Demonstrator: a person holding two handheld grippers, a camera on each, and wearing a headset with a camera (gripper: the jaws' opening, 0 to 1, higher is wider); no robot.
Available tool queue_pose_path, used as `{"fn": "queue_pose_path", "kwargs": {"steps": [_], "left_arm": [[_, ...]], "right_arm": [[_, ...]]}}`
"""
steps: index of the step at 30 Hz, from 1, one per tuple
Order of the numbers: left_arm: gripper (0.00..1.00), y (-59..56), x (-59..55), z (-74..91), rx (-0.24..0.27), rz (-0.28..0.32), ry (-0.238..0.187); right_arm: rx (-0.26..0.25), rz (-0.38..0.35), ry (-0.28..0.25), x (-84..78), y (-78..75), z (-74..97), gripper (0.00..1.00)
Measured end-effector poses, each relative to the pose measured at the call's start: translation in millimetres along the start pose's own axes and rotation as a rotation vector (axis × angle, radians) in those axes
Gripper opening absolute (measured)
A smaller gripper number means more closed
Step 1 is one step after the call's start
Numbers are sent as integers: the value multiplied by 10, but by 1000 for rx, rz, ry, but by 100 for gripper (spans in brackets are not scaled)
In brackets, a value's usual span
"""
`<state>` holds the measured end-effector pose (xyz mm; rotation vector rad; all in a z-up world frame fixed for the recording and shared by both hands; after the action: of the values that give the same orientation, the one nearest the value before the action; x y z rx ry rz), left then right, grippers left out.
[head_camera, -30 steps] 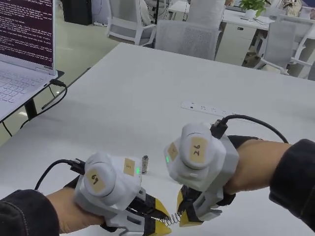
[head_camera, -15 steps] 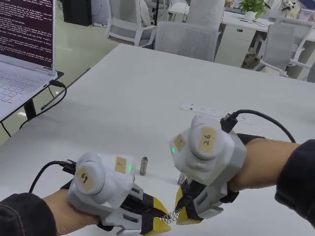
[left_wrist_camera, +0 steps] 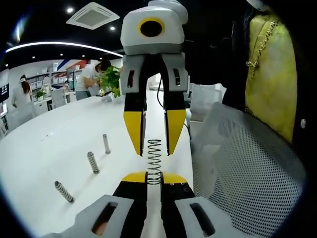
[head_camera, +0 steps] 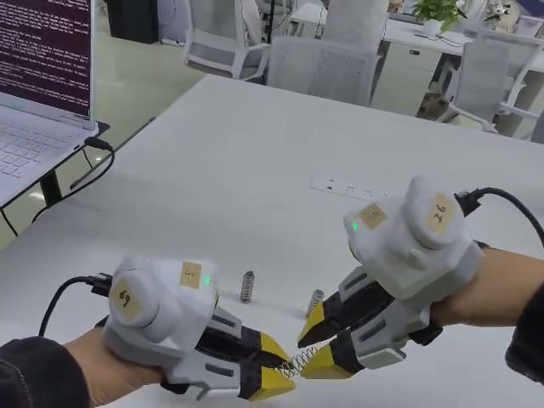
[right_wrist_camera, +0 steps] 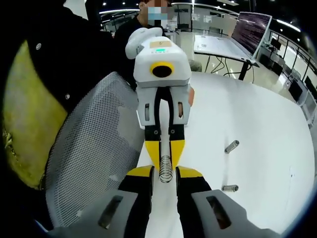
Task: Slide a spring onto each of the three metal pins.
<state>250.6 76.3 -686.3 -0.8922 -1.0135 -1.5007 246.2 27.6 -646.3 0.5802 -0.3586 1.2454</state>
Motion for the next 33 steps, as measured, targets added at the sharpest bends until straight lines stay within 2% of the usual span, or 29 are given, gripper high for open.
{"fn": "queue_pose_path", "kwargs": {"steps": [3, 5, 14, 33], "left_arm": [[1, 1, 31, 6, 2, 3, -17], [1, -6, 49, 9, 0, 5, -28], [1, -1, 79, 14, 5, 5, -41], [1, 18, 119, 10, 12, 19, -65]], "right_arm": [[-6, 4, -3, -3, -10, -15, 15], [10, -11, -22, 6, -6, -20, 15], [26, -24, -29, 18, 0, -33, 14], [29, -29, -32, 13, -12, -63, 9]]}}
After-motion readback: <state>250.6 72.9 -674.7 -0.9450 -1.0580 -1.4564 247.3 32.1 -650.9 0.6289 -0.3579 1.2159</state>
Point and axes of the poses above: the centre of the closed fingertips' face, and the gripper's own axes: z roughly backward along the fingers, y roughly to its left, x roughly out of its top, the point moved 4 cm from there along z, roughly backward along the fingers, and after that the axes turned 12 degrees about -z, right-handed, at the moved point
